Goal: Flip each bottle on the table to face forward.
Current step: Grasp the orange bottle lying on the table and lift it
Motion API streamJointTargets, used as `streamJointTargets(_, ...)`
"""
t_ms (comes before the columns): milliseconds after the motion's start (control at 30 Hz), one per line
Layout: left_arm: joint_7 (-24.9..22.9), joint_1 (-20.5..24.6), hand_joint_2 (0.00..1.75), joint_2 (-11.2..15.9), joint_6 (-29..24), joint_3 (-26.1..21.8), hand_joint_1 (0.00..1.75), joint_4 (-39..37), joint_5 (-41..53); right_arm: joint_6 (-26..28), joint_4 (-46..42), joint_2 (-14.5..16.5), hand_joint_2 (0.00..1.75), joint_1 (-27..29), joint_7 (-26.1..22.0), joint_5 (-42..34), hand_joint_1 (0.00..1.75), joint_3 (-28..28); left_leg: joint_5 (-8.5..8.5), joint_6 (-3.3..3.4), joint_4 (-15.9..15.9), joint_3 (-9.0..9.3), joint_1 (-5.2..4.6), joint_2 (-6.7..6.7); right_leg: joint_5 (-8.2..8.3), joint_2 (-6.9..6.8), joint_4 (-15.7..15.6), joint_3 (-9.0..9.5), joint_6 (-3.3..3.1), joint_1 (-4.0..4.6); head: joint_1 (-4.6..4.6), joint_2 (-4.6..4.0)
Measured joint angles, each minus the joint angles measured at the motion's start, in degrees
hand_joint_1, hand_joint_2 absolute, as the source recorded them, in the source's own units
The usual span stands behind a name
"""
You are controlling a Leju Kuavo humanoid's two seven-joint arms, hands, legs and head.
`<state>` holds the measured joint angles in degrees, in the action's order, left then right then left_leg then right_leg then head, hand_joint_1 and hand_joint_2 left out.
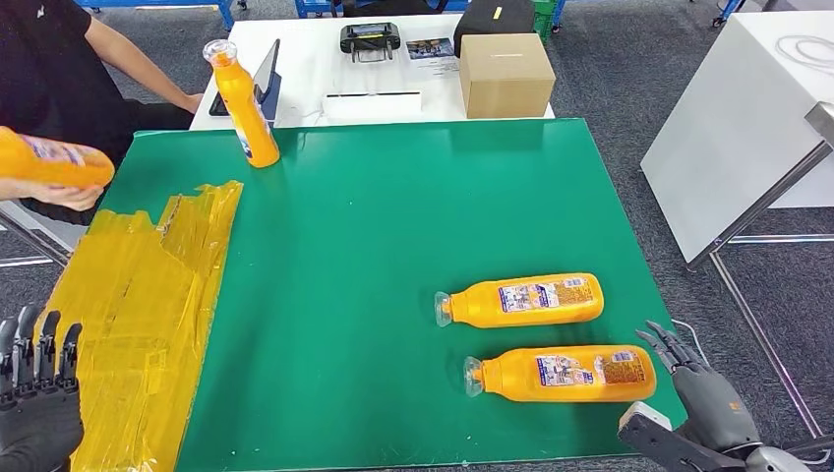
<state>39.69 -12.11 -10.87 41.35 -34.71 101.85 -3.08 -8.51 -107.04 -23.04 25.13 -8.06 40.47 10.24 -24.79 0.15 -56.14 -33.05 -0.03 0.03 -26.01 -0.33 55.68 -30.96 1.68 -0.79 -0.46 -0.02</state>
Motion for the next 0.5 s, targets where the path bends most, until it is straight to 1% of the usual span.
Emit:
streamJointTargets(133, -0.1, 0.2, 0.00, 0.1, 0.0, 0.0, 0.00, 0.0, -0.4, -1.7, 0.4, 0.0, 1.75, 0.0, 0.2, 0.5, 0.00, 0.9, 0.00, 0.00, 0.0, -0.01, 0.00, 0.00, 0.00, 0.00, 0.0, 0.01, 0.00, 0.00, 0.01, 0.00)
streamJointTargets(267, -0.3, 0.8, 0.00, 0.6, -0.1, 0.4, 0.00, -0.4, -1.0, -2.9, 2.3, -0.1, 1.75, -1.4, 0.2, 1.8, 0.00, 0.8, 0.00, 0.00, 0.0, 0.00, 0.00, 0.03, 0.00, 0.01, 0.0, 0.02, 0.00, 0.00, 0.01, 0.00)
streamJointTargets(500, -0.4, 1.5, 0.00, 1.8, -1.2, 1.8, 0.00, -1.3, -1.9, -2.4, 6.8, -0.1, 1.75, -4.1, 0.6, 4.6, 0.00, -2.2, 0.01, 0.00, 0.0, 0.02, 0.00, 0.03, 0.00, 0.01, 0.0, 0.06, 0.00, 0.00, 0.01, 0.00)
